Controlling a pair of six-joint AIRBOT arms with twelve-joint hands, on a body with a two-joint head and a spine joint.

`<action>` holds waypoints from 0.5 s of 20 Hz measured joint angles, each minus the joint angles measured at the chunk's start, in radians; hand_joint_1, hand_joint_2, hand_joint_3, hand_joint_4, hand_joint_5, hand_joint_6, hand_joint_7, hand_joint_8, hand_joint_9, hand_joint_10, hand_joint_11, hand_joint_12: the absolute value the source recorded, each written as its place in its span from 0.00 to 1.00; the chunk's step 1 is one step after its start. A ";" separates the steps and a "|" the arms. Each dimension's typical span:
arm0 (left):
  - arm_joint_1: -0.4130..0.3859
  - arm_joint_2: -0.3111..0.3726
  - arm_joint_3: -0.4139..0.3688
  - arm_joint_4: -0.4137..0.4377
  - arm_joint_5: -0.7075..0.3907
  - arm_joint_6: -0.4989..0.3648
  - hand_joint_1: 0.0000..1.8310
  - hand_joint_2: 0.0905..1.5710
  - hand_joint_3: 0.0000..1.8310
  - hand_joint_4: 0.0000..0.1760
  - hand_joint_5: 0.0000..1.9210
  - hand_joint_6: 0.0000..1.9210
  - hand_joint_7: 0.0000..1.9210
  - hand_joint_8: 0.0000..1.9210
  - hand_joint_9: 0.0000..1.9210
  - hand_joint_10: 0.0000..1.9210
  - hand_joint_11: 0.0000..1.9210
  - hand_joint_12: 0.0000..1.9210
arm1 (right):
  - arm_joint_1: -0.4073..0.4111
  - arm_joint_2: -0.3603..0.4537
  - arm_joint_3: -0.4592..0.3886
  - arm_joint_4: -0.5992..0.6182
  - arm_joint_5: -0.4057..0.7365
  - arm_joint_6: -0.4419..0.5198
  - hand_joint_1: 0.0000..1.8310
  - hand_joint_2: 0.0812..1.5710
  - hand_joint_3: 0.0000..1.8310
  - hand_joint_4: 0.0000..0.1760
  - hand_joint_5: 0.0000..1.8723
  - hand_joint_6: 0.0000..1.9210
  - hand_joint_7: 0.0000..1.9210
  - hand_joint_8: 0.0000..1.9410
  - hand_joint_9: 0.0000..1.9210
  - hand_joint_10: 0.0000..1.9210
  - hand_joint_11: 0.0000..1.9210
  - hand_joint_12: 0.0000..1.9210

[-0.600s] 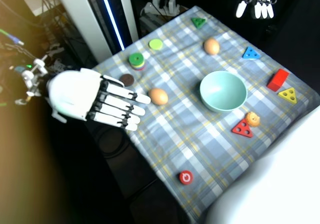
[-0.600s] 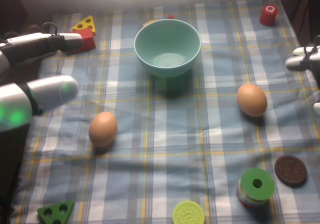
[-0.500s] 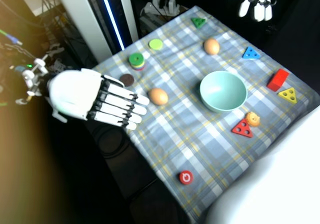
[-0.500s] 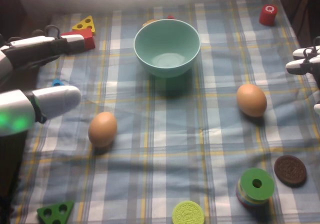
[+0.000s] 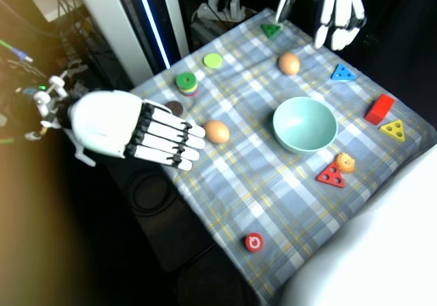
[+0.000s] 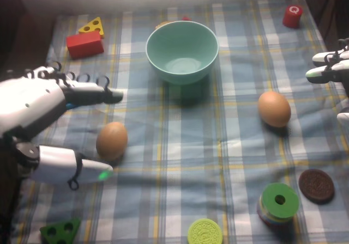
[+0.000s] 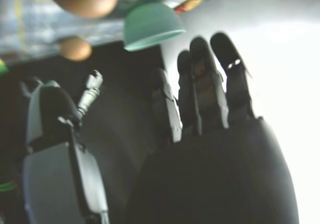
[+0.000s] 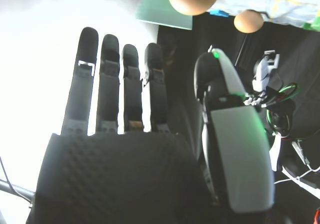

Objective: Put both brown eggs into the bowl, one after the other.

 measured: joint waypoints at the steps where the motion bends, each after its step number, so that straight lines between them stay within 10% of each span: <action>1: -0.012 -0.010 0.007 -0.012 0.021 0.018 0.45 0.51 0.00 1.00 0.24 0.00 0.23 0.00 0.21 0.00 0.01 0.48 | 0.000 0.000 0.000 -0.005 0.002 0.001 0.32 0.82 0.00 0.00 0.31 0.00 0.25 0.00 0.27 0.00 0.17 0.36; 10: -0.066 -0.093 0.089 -0.107 0.151 0.143 0.45 0.53 0.00 1.00 0.20 0.00 0.28 0.00 0.25 0.01 0.00 0.48 | 0.004 0.000 0.000 -0.014 0.014 0.010 0.33 0.83 0.00 0.00 0.35 0.00 0.27 0.00 0.29 0.00 0.18 0.34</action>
